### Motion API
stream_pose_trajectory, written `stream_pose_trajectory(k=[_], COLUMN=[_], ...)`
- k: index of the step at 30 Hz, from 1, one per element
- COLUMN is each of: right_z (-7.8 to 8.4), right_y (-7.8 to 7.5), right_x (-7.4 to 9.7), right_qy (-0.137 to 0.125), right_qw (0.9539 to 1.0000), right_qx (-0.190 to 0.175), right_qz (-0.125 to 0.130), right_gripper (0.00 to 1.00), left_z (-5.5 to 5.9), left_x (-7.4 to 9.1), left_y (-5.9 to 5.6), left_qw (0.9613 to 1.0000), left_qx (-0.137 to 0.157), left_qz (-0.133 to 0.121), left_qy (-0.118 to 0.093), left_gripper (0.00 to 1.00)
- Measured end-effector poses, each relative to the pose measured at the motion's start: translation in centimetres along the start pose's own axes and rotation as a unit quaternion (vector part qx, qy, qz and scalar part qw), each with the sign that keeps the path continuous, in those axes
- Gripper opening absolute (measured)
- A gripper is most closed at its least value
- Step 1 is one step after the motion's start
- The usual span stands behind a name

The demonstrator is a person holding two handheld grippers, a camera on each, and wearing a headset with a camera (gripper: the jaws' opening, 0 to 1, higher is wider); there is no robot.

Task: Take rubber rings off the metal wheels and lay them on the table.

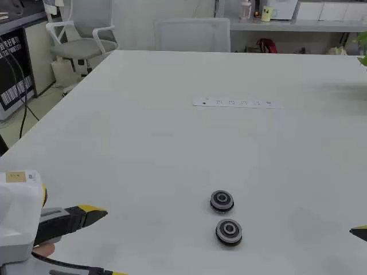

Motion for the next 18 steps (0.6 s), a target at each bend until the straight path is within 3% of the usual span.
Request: stream_pose_trajectory(k=[18], right_z=[0.29], right_y=[0.04], right_x=[-0.23], right_qy=[0.006], right_qw=[1.0], right_qx=[-0.002], right_qz=[-0.003], right_gripper=[1.0], left_z=[0.91], left_x=[-0.72], left_y=[-0.07], left_qw=[0.9998], left_qx=[0.006], left_qz=[0.009], left_qy=[0.016], left_gripper=[1.0])
Point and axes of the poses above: the centre of the closed fingertips' face, and the gripper's own axes: x roughly backward along the fingers, y roughly to its left, z roughly out of its underside, the point moved 5 cm from there along x, roughly backward along the fingers, and after that the axes turned 7 degrees about z, right-handed, at the moved point
